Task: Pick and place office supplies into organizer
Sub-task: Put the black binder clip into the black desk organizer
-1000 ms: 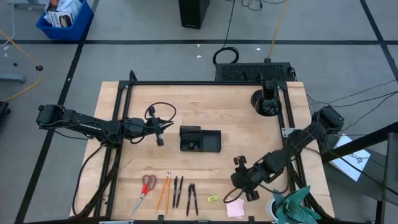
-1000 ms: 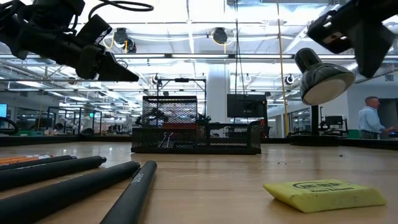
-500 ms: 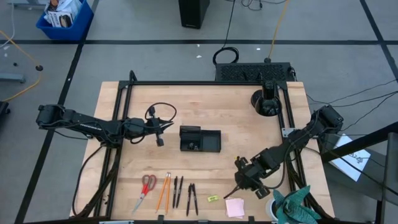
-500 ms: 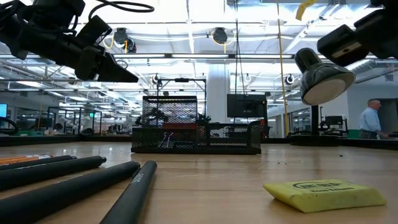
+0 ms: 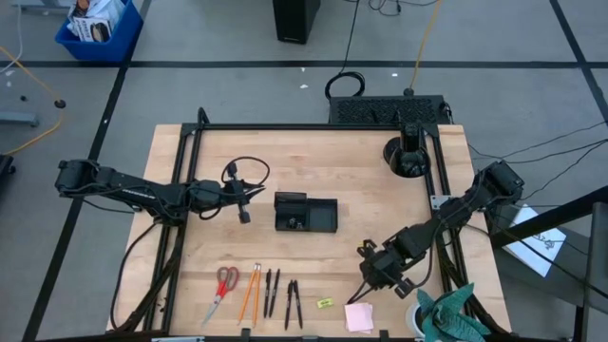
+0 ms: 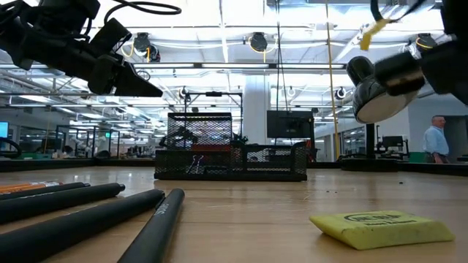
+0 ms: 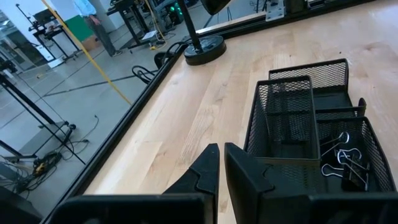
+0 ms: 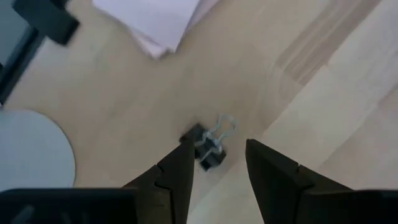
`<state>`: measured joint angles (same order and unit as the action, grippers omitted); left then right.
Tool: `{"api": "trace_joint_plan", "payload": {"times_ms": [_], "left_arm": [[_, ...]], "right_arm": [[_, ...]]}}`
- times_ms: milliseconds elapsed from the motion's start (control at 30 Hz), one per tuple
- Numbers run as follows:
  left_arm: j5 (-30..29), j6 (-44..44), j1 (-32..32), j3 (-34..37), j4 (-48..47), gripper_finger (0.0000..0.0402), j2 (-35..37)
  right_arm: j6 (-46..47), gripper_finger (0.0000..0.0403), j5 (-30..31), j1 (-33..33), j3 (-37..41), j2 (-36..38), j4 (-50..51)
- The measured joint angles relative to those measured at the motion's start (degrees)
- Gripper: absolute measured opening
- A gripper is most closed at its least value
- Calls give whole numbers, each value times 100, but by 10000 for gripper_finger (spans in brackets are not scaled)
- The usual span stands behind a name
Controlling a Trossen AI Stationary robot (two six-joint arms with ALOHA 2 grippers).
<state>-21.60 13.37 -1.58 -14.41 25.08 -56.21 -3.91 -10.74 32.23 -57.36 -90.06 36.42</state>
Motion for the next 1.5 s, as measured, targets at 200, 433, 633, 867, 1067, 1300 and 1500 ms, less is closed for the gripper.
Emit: {"api": "trace_joint_plan", "payload": {"times_ms": [200,433,633,867,1067,1300,1500], "left_arm": [[0,32,0,0,0,33,0],[2,31,0,0,-2,33,0],[0,44,0,0,-2,33,0],[0,42,2,0,-2,33,0],[2,35,2,0,0,33,0],[1,23,2,0,0,33,0],[2,-1,0,-1,0,33,0]], "right_arm": [[39,139,-181,-15,256,0,-350],[169,134,-328,-28,581,-2,-911],[293,116,-332,-34,681,-2,-924],[328,74,-341,-58,706,-2,-1047],[499,24,-494,-76,706,-2,-1146],[748,4,-659,-80,695,4,-1165],[1083,1,-539,-246,550,-1,-1151]]}}
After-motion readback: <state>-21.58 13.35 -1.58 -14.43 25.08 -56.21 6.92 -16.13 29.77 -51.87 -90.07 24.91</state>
